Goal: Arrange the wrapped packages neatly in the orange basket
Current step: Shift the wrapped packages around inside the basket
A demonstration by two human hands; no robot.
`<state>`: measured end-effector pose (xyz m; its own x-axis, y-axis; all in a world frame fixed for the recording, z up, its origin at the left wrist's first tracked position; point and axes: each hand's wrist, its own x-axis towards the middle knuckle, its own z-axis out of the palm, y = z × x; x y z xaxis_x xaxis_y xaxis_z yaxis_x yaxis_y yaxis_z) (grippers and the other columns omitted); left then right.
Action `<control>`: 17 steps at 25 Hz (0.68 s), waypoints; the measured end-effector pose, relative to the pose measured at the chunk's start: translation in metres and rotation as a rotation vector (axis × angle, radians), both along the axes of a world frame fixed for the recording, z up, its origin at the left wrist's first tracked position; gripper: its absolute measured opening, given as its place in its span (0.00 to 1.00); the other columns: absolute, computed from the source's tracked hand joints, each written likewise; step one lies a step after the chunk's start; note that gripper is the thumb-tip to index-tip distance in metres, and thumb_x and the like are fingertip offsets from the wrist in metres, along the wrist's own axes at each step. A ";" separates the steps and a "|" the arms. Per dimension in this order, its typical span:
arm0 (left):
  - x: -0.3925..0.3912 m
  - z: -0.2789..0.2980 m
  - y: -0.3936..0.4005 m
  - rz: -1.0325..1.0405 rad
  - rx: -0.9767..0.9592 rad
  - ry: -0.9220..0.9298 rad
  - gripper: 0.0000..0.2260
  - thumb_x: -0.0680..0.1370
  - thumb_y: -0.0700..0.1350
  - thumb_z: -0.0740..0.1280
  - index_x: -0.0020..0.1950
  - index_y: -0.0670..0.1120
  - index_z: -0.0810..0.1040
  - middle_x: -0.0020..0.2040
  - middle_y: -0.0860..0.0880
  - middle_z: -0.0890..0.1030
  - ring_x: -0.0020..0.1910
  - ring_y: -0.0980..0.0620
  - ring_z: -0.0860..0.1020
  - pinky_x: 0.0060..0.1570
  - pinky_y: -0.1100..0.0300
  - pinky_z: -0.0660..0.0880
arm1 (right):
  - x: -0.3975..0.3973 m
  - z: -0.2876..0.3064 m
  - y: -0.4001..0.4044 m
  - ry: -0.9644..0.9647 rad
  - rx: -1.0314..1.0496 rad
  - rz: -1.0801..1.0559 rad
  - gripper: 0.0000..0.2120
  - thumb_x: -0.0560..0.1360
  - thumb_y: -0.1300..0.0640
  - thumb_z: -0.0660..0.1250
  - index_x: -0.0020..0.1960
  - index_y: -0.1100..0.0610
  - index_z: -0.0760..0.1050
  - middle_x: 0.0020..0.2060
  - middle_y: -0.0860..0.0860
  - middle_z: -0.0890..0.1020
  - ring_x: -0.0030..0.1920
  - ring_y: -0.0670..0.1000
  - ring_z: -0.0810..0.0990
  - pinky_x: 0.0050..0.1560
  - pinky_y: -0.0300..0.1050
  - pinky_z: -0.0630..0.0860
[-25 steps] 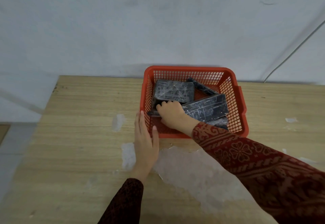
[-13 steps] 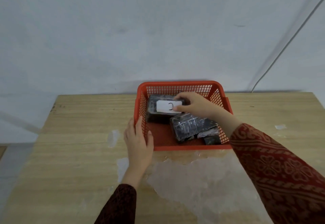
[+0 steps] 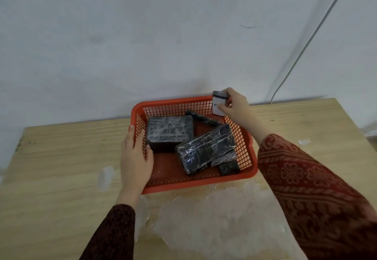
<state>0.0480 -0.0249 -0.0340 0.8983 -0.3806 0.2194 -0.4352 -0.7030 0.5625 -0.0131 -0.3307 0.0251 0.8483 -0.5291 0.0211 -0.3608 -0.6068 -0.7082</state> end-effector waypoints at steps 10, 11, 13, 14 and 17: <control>0.000 0.001 -0.001 0.012 0.009 -0.005 0.19 0.77 0.40 0.63 0.69 0.42 0.71 0.76 0.44 0.64 0.71 0.44 0.64 0.68 0.57 0.60 | 0.047 -0.047 -0.013 0.410 -0.454 0.354 0.18 0.72 0.59 0.70 0.61 0.59 0.76 0.55 0.56 0.83 0.53 0.57 0.82 0.53 0.51 0.79; 0.000 0.001 -0.001 0.014 0.005 -0.006 0.19 0.77 0.39 0.64 0.69 0.42 0.72 0.76 0.44 0.64 0.71 0.44 0.64 0.68 0.57 0.60 | 0.048 -0.047 -0.017 0.420 -0.403 0.375 0.18 0.72 0.60 0.71 0.61 0.59 0.75 0.56 0.56 0.82 0.53 0.56 0.81 0.54 0.50 0.78; 0.000 0.000 -0.001 0.015 -0.002 -0.012 0.19 0.77 0.39 0.64 0.68 0.42 0.72 0.75 0.44 0.64 0.70 0.43 0.65 0.68 0.55 0.62 | 0.047 -0.046 -0.022 0.444 -0.342 0.433 0.16 0.72 0.60 0.70 0.60 0.58 0.75 0.56 0.55 0.82 0.54 0.55 0.81 0.55 0.49 0.77; 0.001 0.000 -0.001 0.016 -0.004 -0.015 0.19 0.77 0.39 0.64 0.68 0.42 0.72 0.75 0.44 0.64 0.70 0.43 0.65 0.68 0.54 0.63 | 0.046 -0.046 -0.022 0.446 -0.352 0.460 0.16 0.73 0.60 0.69 0.60 0.58 0.74 0.57 0.55 0.81 0.55 0.55 0.80 0.56 0.49 0.77; 0.001 0.000 -0.001 0.017 -0.010 -0.008 0.19 0.77 0.39 0.64 0.68 0.42 0.72 0.75 0.44 0.64 0.69 0.43 0.65 0.69 0.52 0.64 | 0.040 -0.049 -0.014 0.424 -0.503 0.502 0.17 0.75 0.61 0.66 0.64 0.58 0.73 0.60 0.56 0.79 0.59 0.56 0.78 0.57 0.53 0.77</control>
<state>0.0491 -0.0261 -0.0340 0.9028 -0.3632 0.2302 -0.4279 -0.7043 0.5664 0.0267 -0.3446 -0.0239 0.9703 -0.0975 -0.2213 -0.1377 -0.9751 -0.1738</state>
